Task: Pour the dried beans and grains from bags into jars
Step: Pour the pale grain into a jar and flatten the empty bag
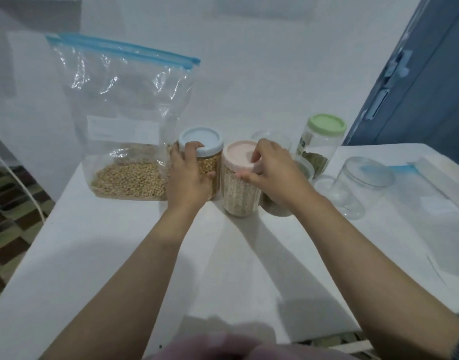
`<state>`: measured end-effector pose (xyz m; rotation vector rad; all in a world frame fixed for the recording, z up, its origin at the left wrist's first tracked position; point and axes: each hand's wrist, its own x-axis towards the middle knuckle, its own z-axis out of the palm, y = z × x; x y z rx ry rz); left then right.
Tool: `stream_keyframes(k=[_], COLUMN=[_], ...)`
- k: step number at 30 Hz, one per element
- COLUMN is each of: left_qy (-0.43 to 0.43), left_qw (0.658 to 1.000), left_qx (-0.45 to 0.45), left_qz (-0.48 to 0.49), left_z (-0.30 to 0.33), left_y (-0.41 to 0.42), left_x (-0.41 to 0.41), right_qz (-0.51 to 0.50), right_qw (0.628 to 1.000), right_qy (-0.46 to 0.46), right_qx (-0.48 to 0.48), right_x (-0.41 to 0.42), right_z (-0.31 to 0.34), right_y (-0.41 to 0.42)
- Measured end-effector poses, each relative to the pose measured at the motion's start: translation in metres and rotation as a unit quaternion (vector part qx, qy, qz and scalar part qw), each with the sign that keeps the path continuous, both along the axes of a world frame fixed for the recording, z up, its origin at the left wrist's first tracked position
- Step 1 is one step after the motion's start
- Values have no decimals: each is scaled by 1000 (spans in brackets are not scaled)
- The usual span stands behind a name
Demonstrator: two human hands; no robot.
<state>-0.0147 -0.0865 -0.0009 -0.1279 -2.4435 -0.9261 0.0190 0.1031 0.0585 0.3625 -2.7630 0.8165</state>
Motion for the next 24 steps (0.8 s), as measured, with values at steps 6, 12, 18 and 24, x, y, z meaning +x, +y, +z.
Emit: stream_keyframes(k=[6,12,18,24], left_qy=[-4,-22,-19,-37], left_qw=[1000,999,999,998], left_qx=[13,29,40,33], left_qz=[11,26,27,37], left_z=[2,9,9,10], left_y=[2,6,8,17], left_x=[-26,-47,-71,-94], right_qz=[-11,-20,-49,-111], right_qw=[1000,998,998,990], right_qy=[21,33,30,40], right_qx=[21,44,29,82], right_x=[-38,-74,-106,-133], right_z=[0,0,-2,-4], right_y=[-12,-18,-22,-20])
